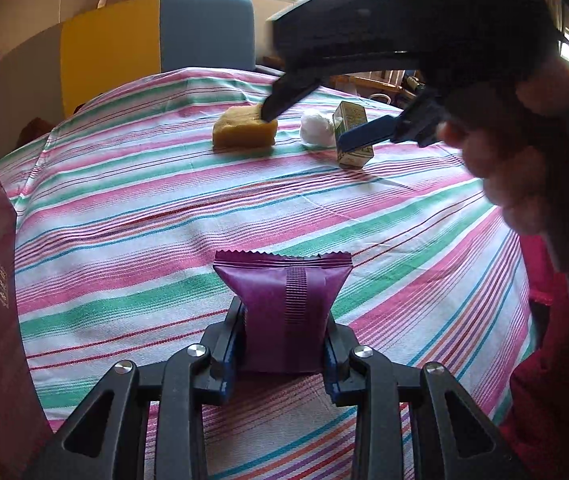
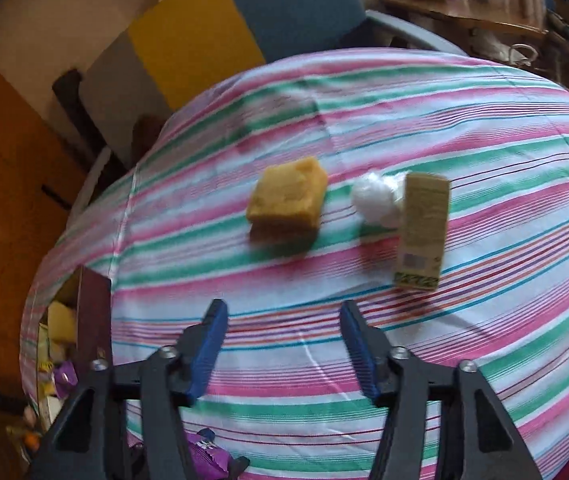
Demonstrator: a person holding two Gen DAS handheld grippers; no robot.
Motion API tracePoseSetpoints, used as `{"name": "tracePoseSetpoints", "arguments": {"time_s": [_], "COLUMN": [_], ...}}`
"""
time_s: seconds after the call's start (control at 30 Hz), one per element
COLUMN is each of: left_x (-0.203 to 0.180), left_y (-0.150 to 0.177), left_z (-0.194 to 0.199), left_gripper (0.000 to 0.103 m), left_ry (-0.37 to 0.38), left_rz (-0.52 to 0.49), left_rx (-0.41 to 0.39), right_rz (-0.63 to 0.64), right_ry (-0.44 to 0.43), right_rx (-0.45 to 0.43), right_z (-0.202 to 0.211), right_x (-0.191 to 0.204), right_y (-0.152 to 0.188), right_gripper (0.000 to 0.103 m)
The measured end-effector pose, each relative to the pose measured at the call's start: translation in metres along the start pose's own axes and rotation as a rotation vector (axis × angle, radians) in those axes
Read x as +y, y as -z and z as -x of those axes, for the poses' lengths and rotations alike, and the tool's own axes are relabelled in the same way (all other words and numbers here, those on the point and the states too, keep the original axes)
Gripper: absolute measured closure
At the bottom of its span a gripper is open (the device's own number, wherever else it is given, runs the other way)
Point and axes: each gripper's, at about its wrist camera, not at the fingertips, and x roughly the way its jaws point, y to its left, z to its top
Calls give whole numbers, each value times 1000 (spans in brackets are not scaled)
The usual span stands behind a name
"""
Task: Organize objects
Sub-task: 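Grasp the yellow sponge with the right gripper while the left gripper holds the candy, then carry the purple candy toward the tray with the left gripper while the right gripper holds the sponge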
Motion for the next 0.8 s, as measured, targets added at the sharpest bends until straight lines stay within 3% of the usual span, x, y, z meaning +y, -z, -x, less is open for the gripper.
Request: {"name": "tracePoseSetpoints", "arguments": {"time_s": [0.17,0.37,0.53,0.6,0.63,0.7,0.8], "left_x": [5,12,15,16,16,16,17], "left_y": [0,0,-2,-2,-3,-3,-4], "left_z": [0,0,-1,-2,-2,-2,-2], "left_gripper": [70,69,68,68,68,68,68], "left_ry": [28,63,81,89,90,92,94], "left_rz": [23,58,75,81,83,85,87], "left_rx": [-3,-7,-9,-9,-9,-11,-11], "right_rz": [86,124,123,98,106,180,291], "right_ry": [55,171,267,273,259,292,221], "right_rx": [32,-6,41,81,105,69,118], "right_z": [-26,-55,-97,-114,-121,-116,-106], "right_x": [19,35,33,26,25,33,48], "right_y": [-20,-73,-99,-98,-94,-87,-66], "right_gripper": [9,6,0,10,36,41,42]}}
